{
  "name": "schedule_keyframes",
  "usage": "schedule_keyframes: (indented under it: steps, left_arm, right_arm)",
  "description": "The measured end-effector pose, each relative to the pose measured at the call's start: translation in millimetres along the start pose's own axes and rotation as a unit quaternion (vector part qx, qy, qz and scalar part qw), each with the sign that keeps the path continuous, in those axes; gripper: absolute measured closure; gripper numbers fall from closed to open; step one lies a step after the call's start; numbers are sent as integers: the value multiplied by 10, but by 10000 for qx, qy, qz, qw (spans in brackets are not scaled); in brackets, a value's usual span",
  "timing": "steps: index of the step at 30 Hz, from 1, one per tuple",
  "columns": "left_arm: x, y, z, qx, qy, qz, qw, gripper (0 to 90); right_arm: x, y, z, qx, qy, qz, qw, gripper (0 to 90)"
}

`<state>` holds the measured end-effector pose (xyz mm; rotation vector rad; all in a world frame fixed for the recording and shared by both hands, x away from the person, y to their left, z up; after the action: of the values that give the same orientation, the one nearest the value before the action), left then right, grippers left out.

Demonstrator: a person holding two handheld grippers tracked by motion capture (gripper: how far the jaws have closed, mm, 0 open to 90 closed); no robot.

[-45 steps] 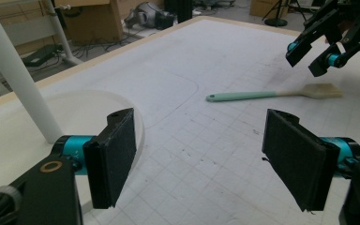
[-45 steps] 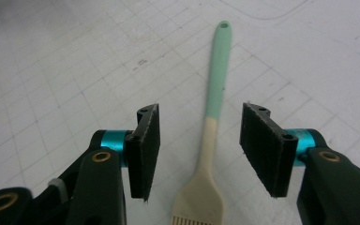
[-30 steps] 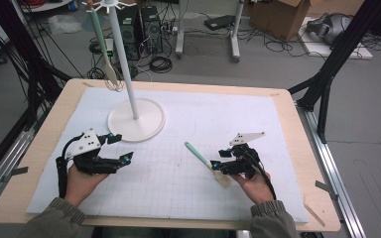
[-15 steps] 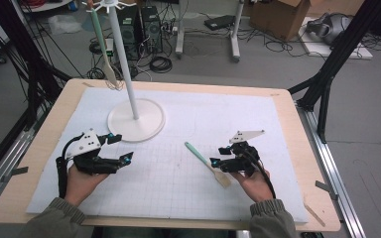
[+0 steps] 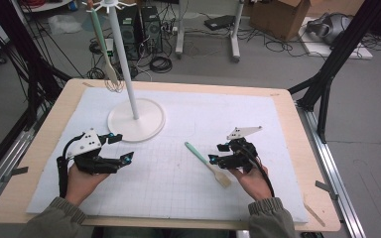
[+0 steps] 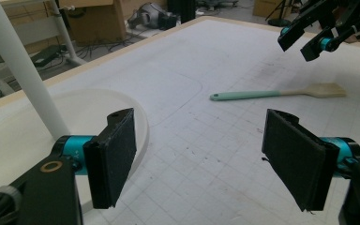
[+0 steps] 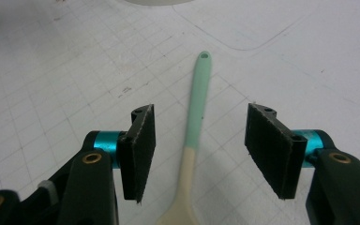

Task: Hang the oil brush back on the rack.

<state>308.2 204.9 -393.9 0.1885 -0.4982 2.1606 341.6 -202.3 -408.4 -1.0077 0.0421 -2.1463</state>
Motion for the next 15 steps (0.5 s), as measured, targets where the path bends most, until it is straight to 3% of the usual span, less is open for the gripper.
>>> schedule_keyframes:
  steps: [11,15]
  left_arm:
    - [-45,11,6,-9,3,-60,10000,267]
    - [-24,12,2,2,-5,-28,10000,267]
  right_arm:
    - [-84,14,44,4,-107,-126,9999,477]
    - [-185,22,35,48,-354,-202,9992,520]
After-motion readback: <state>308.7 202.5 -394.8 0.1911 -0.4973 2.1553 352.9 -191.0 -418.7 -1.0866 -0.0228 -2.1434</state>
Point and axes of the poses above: each handheld gripper's, and its own axes: x roughly backward along the jaws, z roughly out of its top, y roughly to its right, the point moved 2 cm from there along -x, roughly forward along the jaws, and after that the axes turned 15 degrees about -x, right-handed, at the moved point
